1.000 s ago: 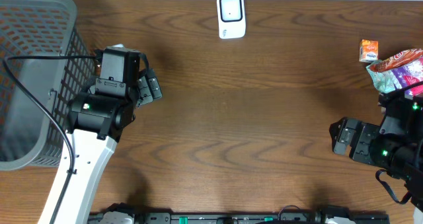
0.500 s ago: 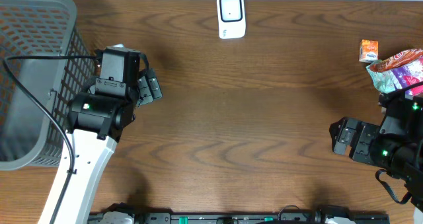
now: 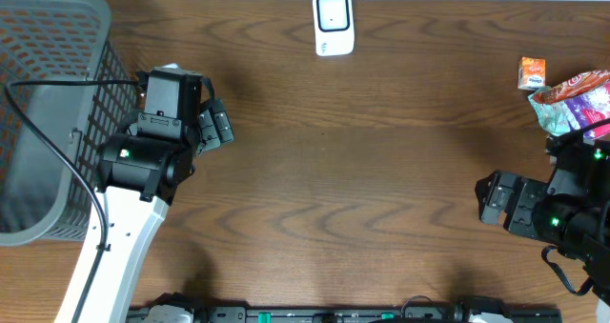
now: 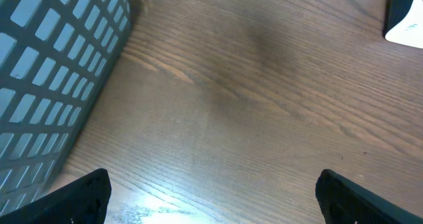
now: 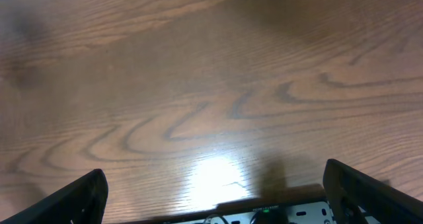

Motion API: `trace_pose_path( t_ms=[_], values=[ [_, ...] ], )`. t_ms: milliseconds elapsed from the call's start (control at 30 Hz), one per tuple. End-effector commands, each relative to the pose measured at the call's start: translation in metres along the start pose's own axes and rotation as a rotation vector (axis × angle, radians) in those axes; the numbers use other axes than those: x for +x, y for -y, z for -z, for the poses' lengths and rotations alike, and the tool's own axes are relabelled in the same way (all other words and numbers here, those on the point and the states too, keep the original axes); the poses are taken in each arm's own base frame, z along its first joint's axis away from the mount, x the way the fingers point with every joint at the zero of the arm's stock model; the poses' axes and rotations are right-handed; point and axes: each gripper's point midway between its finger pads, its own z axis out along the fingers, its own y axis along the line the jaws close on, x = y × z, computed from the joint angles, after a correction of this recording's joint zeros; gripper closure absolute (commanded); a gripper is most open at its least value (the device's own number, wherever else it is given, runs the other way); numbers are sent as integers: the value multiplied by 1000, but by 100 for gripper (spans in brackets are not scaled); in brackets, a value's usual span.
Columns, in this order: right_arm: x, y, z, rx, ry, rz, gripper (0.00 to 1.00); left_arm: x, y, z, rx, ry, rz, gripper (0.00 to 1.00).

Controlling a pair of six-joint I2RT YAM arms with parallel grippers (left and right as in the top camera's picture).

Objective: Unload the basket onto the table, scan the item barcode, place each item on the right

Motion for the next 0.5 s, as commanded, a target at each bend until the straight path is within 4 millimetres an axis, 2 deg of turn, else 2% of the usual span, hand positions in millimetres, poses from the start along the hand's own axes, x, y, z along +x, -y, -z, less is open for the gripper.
trace_pose_path(
  t_ms=[0, 300, 467],
  values=[
    [2, 3, 1, 16, 8, 6, 1, -4, -4, 4, -14, 20, 14, 2],
    [2, 0, 19, -5, 110, 81, 1, -4, -4, 4, -14, 20, 14, 2],
    [2, -10, 32, -66, 221, 135, 1, -4, -4, 4, -14, 20, 14, 2]
  ],
)
